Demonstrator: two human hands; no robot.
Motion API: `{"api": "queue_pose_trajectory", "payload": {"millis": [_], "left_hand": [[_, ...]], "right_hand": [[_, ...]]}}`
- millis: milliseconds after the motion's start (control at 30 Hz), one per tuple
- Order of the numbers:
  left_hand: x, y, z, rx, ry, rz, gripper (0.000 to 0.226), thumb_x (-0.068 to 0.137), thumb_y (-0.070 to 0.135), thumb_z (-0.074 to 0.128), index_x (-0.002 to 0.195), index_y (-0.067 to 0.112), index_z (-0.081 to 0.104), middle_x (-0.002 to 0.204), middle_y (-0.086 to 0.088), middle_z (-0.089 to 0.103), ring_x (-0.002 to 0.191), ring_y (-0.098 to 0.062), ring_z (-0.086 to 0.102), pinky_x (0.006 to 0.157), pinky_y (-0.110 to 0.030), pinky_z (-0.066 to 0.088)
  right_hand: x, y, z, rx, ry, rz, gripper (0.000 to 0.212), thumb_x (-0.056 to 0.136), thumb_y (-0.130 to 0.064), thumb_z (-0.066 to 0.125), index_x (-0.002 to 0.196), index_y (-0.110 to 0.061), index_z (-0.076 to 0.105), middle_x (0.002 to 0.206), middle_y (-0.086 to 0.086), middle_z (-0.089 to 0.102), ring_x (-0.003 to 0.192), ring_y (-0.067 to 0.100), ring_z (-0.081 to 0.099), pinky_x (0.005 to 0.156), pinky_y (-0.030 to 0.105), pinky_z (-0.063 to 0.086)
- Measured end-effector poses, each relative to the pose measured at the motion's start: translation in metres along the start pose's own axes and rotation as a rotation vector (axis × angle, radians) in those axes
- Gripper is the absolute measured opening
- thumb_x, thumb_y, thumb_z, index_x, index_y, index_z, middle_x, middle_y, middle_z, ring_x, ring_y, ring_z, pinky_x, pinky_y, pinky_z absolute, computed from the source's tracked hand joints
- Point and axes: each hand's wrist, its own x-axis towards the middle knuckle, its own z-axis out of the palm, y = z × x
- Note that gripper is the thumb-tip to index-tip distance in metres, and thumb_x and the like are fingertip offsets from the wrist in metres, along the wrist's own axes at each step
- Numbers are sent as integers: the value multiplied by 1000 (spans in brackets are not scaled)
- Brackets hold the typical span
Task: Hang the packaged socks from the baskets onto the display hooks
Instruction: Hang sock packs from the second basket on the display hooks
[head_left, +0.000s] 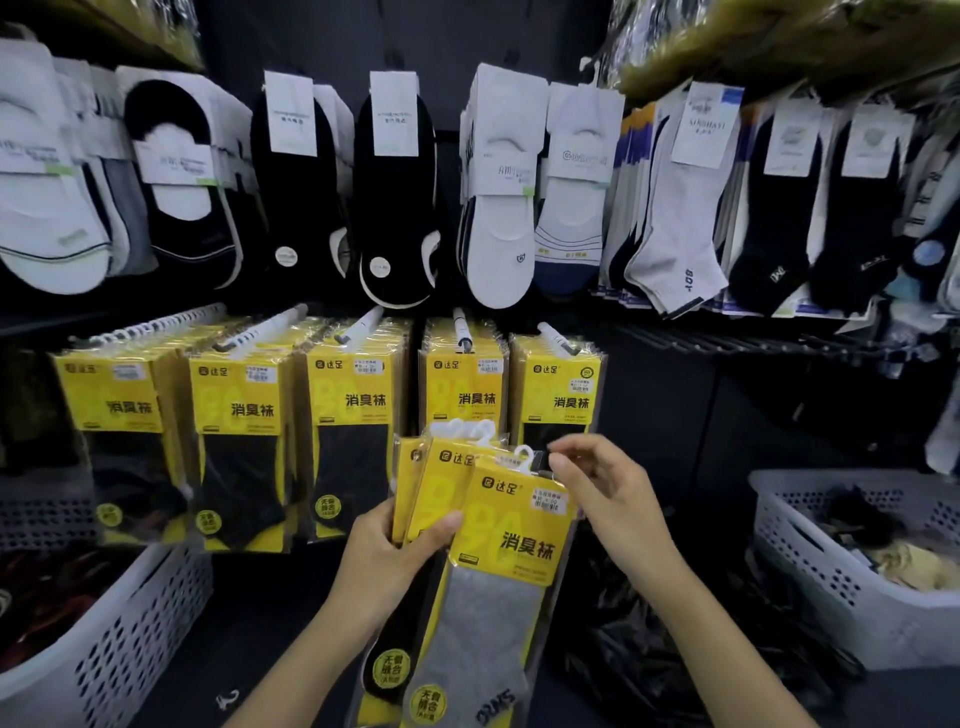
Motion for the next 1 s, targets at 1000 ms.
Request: {"api": "queue_pose_trajectory", "payload": {"millis": [1000], "left_hand": [[7,1,-8,-2,101,46,35,65,43,72,95,24,66,86,20,72,77,4,67,57,-5,48]], "right_hand": [[0,10,14,220,-61,328,40,78,-42,64,106,-13,64,101,1,74,92,16,71,77,27,56]]}}
